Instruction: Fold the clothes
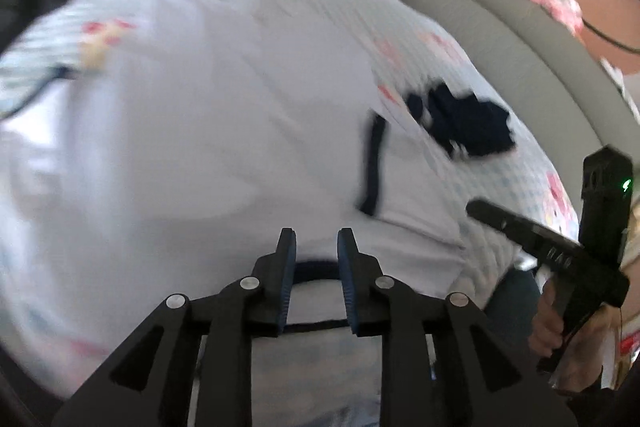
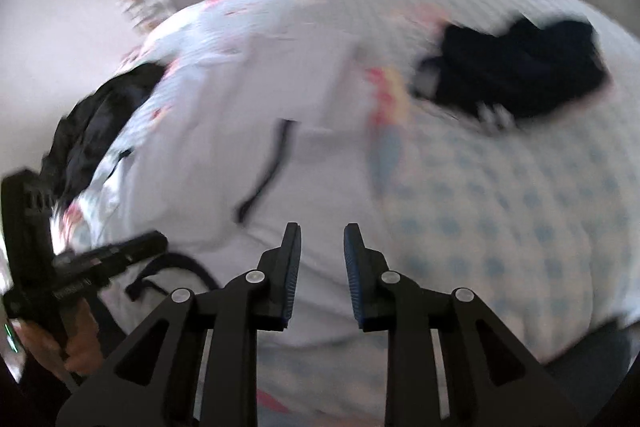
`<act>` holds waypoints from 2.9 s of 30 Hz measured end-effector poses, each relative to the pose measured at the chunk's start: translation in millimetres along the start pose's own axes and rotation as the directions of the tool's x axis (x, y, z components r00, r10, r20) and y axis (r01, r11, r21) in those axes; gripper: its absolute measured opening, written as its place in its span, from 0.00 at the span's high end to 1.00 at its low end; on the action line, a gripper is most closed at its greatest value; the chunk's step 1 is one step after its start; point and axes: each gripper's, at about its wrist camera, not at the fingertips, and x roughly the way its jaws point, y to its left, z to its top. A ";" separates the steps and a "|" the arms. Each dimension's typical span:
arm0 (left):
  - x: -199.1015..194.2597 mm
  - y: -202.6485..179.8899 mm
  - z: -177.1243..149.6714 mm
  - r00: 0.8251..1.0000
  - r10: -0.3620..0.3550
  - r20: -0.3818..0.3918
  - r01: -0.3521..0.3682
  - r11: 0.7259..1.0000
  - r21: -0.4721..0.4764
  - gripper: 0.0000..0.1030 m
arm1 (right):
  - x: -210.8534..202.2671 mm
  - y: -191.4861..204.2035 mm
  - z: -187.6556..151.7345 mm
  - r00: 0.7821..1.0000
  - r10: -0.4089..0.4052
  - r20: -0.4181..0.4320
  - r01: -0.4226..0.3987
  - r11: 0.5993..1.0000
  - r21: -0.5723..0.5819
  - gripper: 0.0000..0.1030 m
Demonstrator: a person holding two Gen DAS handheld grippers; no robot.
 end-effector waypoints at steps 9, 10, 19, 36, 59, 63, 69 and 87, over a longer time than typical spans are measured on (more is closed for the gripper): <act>-46.4 144.5 22.0 0.983 0.133 0.130 -0.070 0.912 -0.404 0.46 | 64.0 98.5 18.4 0.977 0.164 -0.139 -0.183 0.974 -0.135 0.78; -40.2 158.1 26.4 0.985 0.108 0.136 -0.041 0.905 -0.424 0.32 | 71.6 106.2 18.0 0.972 0.180 -0.151 -0.201 0.970 -0.135 0.78; 0.8 182.9 55.7 0.992 0.084 0.093 -0.031 0.884 -0.467 0.95 | 121.6 145.8 30.3 0.960 0.186 -0.211 -0.220 0.964 -0.147 0.75; -9.1 213.7 57.5 0.992 0.030 0.122 0.033 0.873 -0.487 0.38 | 198.3 289.8 97.6 0.984 0.015 -0.179 -0.106 0.853 -0.510 0.75; 8.6 216.8 61.8 0.989 0.110 0.104 -0.045 0.868 -0.494 0.95 | 237.0 273.3 93.5 0.991 -0.105 -0.087 0.027 0.779 -0.627 0.95; 2.4 217.2 62.2 0.986 0.096 0.133 -0.016 0.864 -0.503 0.92 | 217.5 256.0 111.0 0.984 0.053 -0.173 -0.134 0.858 -0.496 0.86; 5.7 217.1 62.5 0.989 0.106 0.106 -0.040 0.868 -0.494 0.90 | 214.3 297.4 93.0 0.955 0.132 -0.267 -0.267 0.776 -0.572 0.78; 16.9 188.4 64.7 0.986 0.157 0.055 -0.127 0.924 -0.360 0.94 | 171.1 235.8 101.7 0.968 0.155 -0.198 -0.225 0.887 -0.404 0.93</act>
